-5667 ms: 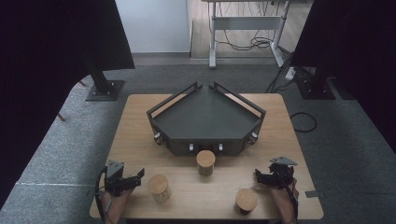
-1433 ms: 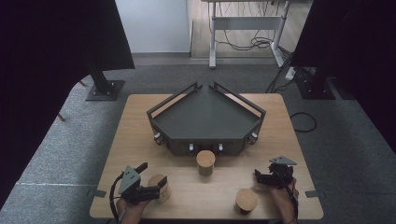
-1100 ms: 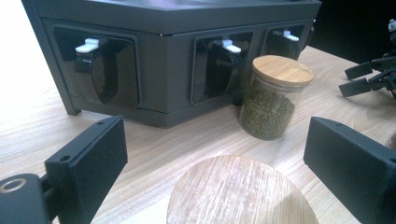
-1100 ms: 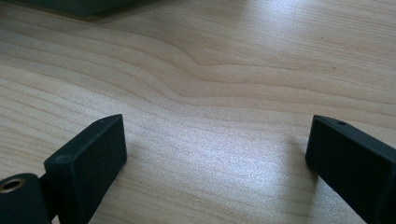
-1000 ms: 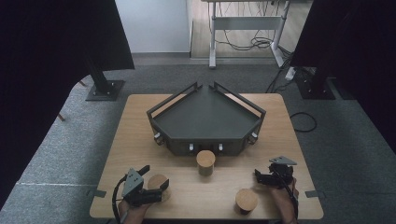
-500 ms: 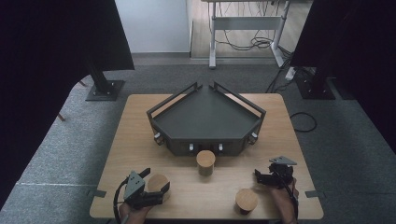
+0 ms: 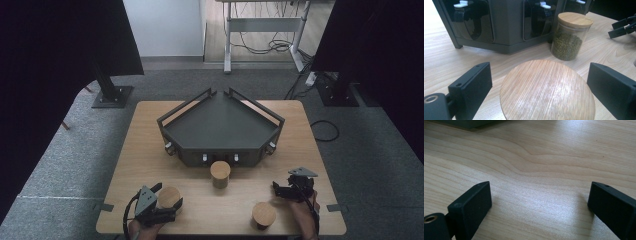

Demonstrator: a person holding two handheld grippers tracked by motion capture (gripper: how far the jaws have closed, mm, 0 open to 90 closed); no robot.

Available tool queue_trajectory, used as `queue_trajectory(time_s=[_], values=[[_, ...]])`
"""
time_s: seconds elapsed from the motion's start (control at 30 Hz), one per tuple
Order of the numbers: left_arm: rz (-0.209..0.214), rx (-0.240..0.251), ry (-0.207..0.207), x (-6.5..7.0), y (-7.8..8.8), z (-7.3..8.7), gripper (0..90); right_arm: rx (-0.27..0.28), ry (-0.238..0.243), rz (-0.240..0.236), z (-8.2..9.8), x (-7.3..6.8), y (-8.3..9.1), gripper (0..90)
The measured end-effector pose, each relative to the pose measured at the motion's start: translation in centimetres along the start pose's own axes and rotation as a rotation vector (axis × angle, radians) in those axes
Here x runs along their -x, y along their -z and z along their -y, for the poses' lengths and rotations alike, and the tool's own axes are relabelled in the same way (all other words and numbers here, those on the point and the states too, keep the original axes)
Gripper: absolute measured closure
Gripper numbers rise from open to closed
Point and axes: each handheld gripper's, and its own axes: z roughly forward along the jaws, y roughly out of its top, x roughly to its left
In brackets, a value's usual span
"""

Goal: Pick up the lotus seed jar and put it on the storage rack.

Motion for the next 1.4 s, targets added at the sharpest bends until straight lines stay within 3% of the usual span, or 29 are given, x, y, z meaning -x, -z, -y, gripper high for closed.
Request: queue_trajectory(time_s=[0.77, 1.13, 1.23, 1.4], values=[[-0.02, -0.064, -0.026, 0.59, -0.45, -0.07, 7.6, 0.0, 0.001, 0.0, 0.0, 0.0, 0.0, 4.6], [-0.018, -0.085, -0.024, 0.47, -0.34, -0.13, 16.5, 0.0, 0.001, -0.001, 0.0, 0.01, 0.0, 4.5], [0.0, -0.082, -0.035, 0.37, -0.28, -0.09, 24.2, 0.0, 0.001, -0.001, 0.0, 0.0, 0.0, 4.6], [-0.002, -0.082, -0.039, 0.41, -0.28, -0.09, 24.8, 0.0, 0.001, -0.001, 0.0, 0.01, 0.0, 4.5]])
